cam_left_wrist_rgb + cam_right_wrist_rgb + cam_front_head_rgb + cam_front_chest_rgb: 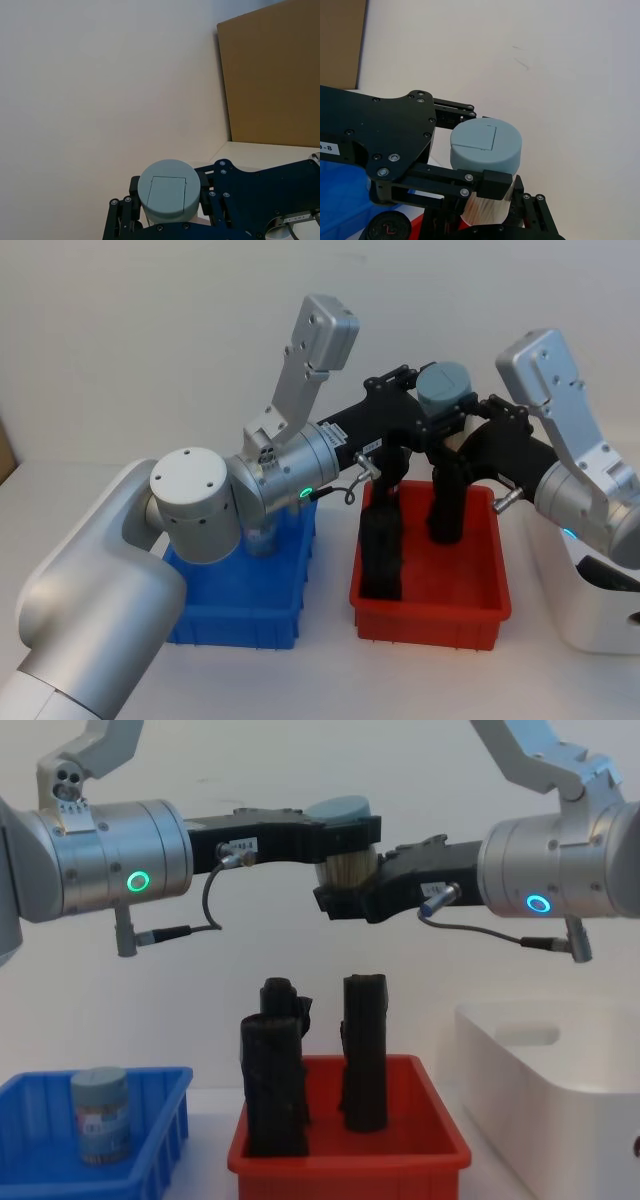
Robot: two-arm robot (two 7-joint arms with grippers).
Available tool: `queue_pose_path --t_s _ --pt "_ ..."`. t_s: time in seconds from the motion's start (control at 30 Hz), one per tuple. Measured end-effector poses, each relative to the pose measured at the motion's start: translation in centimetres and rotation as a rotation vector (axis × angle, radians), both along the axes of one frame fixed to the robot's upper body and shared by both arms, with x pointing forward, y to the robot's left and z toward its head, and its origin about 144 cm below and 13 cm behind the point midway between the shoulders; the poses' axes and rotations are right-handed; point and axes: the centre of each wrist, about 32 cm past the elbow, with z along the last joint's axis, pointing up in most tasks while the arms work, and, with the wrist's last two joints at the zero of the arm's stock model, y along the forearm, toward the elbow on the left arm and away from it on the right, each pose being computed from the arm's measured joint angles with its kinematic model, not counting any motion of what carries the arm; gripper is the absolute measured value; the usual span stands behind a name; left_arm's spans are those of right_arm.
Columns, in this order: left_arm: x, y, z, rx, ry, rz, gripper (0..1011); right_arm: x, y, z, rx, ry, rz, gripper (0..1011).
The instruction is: Pick the cotton swabs from the blue box and place them into the white box.
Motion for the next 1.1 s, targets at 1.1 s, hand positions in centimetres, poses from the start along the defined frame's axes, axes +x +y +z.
queue_pose_path --t_s 1.1 --pt "-0.03 0.01 -0.08 0.000 0.004 0.002 1004 -0.45 -0.87 -0.41 0.008 -0.008 -0.090 641"
